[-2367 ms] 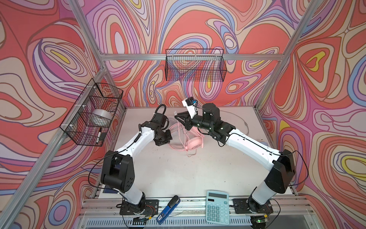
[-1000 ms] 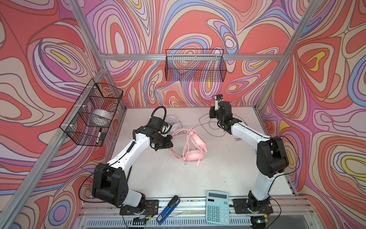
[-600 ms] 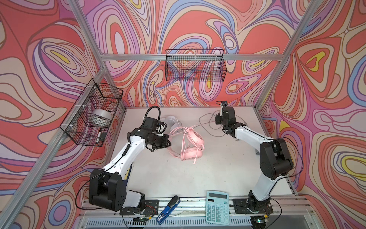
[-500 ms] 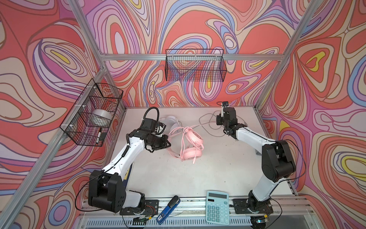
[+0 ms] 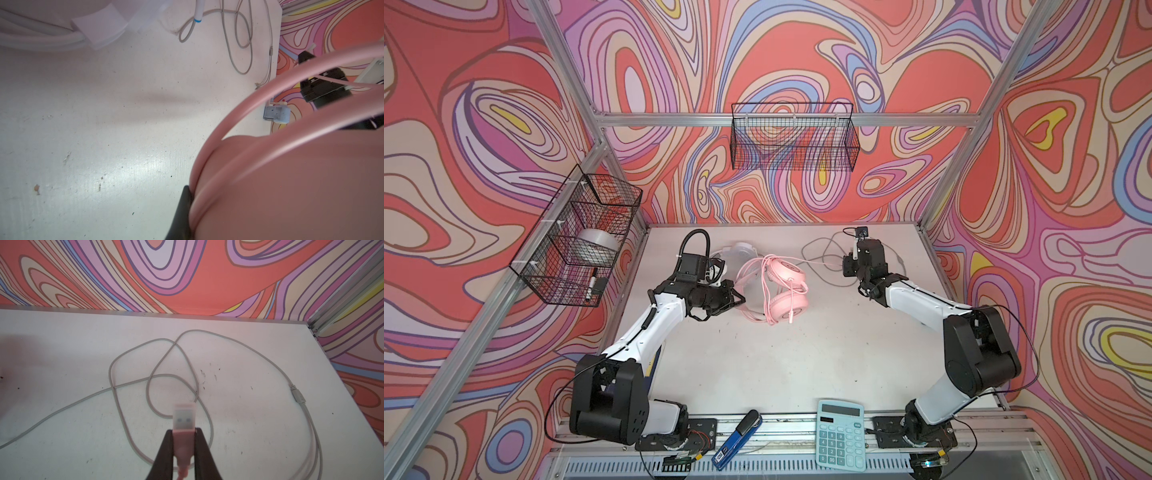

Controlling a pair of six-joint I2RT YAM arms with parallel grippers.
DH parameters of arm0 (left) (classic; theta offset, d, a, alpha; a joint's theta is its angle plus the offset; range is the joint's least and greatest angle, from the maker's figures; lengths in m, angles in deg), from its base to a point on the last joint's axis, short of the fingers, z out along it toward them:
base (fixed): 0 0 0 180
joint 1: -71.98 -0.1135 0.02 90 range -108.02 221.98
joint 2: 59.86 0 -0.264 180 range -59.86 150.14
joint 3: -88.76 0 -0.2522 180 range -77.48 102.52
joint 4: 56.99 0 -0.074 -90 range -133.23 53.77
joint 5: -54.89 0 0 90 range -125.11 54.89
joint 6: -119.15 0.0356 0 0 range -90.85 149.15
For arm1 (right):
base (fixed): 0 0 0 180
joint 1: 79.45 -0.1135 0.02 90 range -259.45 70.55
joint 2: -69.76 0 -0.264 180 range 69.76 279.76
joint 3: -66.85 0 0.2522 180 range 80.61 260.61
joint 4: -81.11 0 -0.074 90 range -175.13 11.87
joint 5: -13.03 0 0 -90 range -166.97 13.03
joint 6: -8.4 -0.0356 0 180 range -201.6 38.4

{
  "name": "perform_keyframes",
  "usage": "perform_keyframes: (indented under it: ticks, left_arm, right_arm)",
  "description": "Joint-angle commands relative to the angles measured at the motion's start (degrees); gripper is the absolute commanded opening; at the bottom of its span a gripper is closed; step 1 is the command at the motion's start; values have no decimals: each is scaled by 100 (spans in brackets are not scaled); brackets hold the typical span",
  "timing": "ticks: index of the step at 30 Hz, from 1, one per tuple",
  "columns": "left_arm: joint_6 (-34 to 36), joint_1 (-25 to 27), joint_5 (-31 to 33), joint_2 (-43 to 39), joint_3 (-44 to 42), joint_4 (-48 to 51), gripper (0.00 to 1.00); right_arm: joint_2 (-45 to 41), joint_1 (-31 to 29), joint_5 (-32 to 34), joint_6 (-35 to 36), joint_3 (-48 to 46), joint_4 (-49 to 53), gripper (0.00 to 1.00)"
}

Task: Wrap the headphones
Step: 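Draw the right gripper back holding the USB plug, pulling the cable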

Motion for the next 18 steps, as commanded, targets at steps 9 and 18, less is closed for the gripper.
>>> perform_keyframes:
  ticks: [9, 18]
  left_arm:
    - [-1698, -64, -264, 238, 81, -1070, 0]
    - [-2391, -60, 296, 400, 374, -1004, 0]
  right_arm:
    - [-566, -556, -249, 224, -688, -966, 0]
    - [-1005, -1297, -581, 794, -1357, -1785, 0]
